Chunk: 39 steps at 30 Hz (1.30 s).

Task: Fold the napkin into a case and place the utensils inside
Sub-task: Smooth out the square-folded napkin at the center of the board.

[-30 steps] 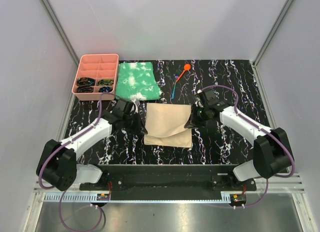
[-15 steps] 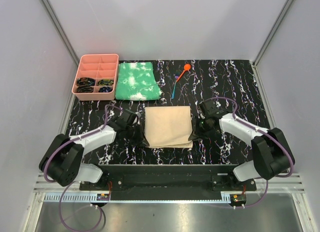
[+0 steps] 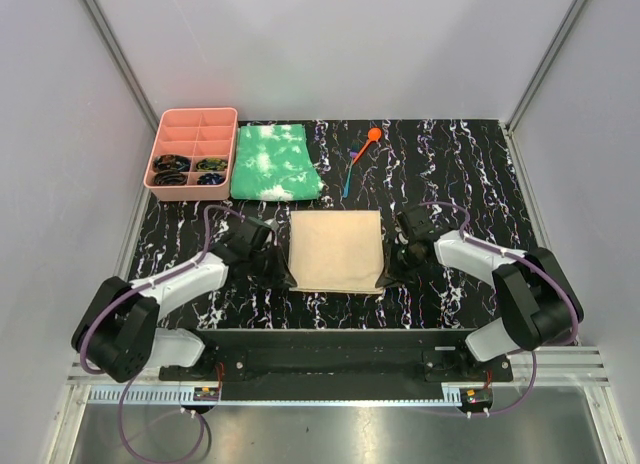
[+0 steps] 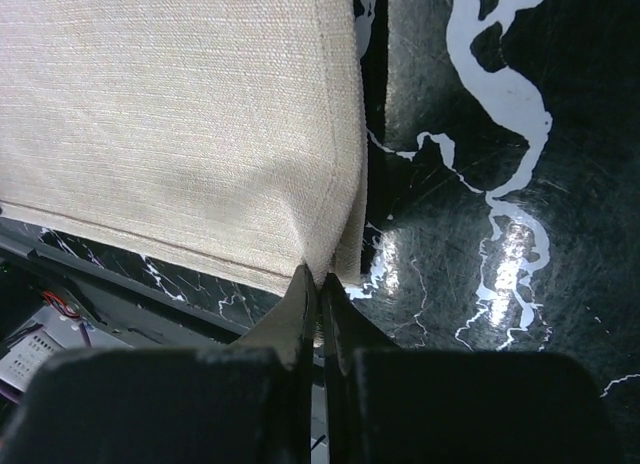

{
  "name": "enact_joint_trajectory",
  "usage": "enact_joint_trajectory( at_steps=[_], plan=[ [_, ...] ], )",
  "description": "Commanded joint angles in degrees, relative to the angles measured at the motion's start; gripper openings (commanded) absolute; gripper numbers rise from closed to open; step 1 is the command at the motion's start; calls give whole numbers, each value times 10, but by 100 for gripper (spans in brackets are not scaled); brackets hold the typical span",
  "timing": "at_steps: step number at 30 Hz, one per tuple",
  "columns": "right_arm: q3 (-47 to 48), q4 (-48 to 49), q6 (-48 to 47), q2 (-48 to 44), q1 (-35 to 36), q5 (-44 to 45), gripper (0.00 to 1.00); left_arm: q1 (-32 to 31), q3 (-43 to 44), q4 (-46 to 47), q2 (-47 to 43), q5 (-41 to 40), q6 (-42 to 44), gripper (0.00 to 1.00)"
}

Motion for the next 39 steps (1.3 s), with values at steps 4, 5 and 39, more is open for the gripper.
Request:
enact_joint_trajectory(
  at_steps=[4, 5, 39],
  plan=[
    [10, -47, -22, -38, 2, -10, 35, 6, 41, -112, -68, -74, 68, 39],
    [11, -57, -23, -53, 1, -2, 42, 6, 60, -127, -85, -113, 84, 45],
    [219, 37, -49, 101, 10, -57, 54, 27, 80, 5, -4, -9, 87, 54]
  ],
)
